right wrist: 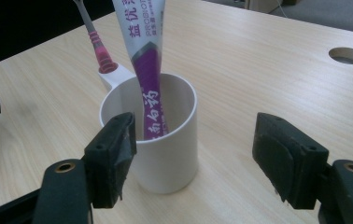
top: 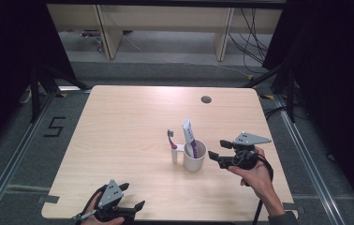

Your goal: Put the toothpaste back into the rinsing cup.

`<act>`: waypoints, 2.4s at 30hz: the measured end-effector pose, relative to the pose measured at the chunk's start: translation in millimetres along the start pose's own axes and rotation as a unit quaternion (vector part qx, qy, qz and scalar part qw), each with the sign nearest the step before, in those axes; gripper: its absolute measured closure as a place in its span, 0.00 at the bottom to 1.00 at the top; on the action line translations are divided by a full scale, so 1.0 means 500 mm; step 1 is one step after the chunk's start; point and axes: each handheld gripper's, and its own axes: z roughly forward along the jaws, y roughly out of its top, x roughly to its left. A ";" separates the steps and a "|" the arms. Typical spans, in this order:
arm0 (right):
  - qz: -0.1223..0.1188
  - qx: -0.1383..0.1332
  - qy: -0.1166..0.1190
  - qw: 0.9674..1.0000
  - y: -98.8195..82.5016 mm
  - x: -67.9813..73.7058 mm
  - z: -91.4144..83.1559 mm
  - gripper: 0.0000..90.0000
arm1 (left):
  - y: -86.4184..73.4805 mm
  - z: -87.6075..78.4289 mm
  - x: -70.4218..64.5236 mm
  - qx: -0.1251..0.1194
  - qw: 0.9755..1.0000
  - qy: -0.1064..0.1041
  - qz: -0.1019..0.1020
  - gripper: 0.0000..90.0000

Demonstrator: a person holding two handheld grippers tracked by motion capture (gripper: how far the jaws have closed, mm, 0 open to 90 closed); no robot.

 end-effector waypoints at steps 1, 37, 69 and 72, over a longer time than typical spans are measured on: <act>0.012 0.004 0.006 1.000 -0.002 0.002 -0.001 0.35 | 0.000 0.000 0.000 0.000 1.000 0.001 -0.001 0.18; 0.040 0.022 -0.029 0.999 -0.102 0.008 -0.066 0.25 | -0.006 0.000 0.000 0.002 1.000 0.001 -0.001 0.18; 0.034 0.035 -0.032 0.998 -0.173 0.063 -0.086 0.21 | -0.008 0.000 -0.002 0.004 1.000 0.000 -0.001 0.18; 0.023 0.041 -0.035 0.998 -0.178 0.062 -0.087 0.21 | -0.008 0.001 -0.002 0.005 1.000 0.000 -0.001 0.18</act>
